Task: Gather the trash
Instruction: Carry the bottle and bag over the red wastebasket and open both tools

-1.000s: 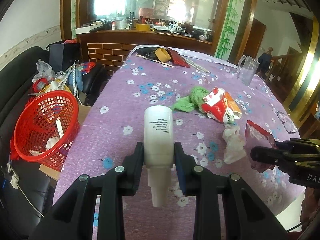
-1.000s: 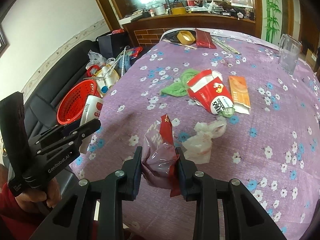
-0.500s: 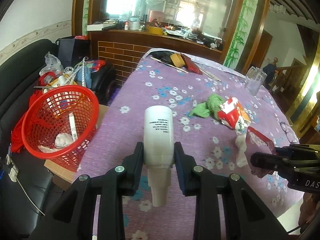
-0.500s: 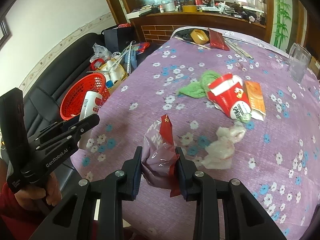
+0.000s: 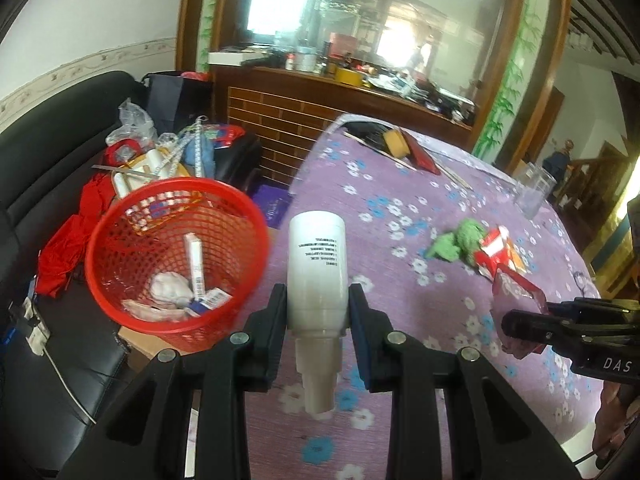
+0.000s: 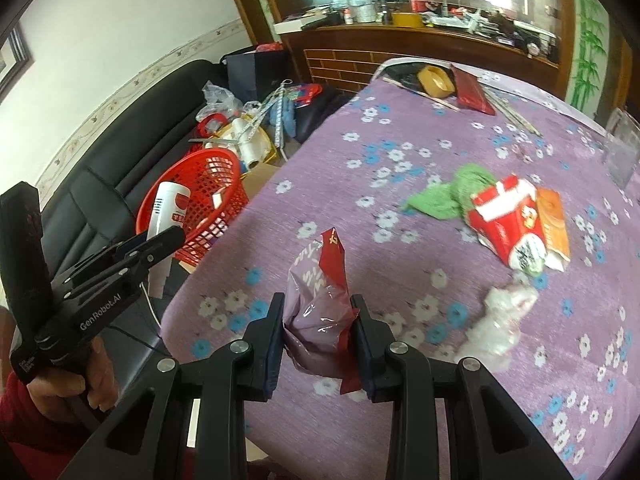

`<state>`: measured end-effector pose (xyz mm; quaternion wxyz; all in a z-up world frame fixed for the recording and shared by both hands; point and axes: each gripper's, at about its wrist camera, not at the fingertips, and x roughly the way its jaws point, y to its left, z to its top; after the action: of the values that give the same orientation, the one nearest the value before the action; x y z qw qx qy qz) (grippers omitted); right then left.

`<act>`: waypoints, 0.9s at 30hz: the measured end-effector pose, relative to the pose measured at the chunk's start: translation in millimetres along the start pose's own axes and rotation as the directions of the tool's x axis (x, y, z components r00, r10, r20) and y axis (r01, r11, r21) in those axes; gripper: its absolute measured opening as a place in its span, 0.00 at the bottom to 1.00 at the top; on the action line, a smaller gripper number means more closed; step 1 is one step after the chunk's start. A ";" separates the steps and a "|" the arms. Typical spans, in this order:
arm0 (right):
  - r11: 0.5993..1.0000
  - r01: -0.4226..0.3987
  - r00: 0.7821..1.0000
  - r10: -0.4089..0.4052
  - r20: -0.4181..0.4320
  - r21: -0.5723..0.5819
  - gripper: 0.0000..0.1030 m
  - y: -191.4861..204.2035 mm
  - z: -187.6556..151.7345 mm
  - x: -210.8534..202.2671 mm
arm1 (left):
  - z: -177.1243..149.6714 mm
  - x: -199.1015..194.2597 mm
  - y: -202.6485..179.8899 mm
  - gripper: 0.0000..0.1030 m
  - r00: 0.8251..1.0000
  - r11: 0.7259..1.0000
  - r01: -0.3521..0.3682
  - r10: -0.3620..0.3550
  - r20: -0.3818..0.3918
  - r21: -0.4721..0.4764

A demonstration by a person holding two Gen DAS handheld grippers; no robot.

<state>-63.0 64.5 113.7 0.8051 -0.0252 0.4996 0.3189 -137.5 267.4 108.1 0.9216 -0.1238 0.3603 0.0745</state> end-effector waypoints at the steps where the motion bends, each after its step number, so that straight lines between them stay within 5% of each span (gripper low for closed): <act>1: 1.000 -0.007 1.000 0.007 -0.002 -0.002 0.33 3.4 4.0 2.6 | 2.3 -1.1 5.3 0.28 1.000 1.000 -0.006 0.006 0.004 -0.009; 13: 0.990 -0.115 0.993 0.115 -0.004 -0.083 0.33 61.7 70.5 29.2 | 23.6 -4.9 74.2 0.28 0.996 0.989 -0.083 0.085 0.012 -0.126; 27: 0.965 -0.245 0.969 0.239 -0.068 -0.098 0.34 129.5 141.1 110.7 | 48.2 27.4 125.4 0.28 0.990 0.974 -0.138 0.134 -0.034 -0.181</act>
<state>11.5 272.3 129.4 0.7435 -0.0153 0.5036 0.4397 -114.8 402.5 101.7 0.8950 -0.1838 0.3696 0.1689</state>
